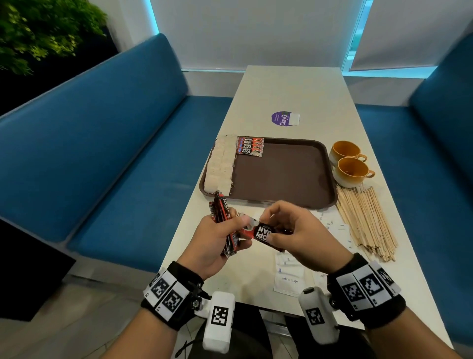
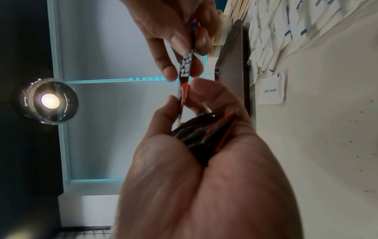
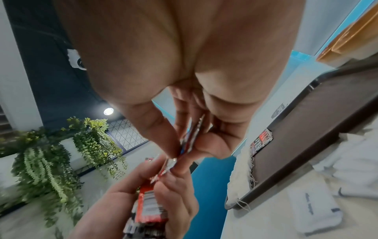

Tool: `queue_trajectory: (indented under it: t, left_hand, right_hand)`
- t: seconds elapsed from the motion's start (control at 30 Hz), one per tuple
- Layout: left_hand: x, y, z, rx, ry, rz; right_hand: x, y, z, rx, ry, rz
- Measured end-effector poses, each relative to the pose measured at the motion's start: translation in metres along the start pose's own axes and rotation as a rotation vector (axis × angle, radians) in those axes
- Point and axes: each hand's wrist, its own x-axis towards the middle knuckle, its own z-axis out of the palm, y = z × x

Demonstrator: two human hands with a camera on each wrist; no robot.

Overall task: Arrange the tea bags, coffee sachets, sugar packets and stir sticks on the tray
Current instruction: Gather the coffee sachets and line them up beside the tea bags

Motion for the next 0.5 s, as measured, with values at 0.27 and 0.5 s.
queue_trajectory:
  t: [0.27,0.5]
  left_hand:
    - [-0.004,-0.006,-0.004,0.087,-0.199,-0.024]
    - [-0.006,-0.004,0.001,0.173,-0.143,-0.024]
  right_hand:
    - [0.006,0.002,-0.010,0.411,0.306,0.087]
    - [0.006,-0.004,-0.006,0.460,0.250,0.092]
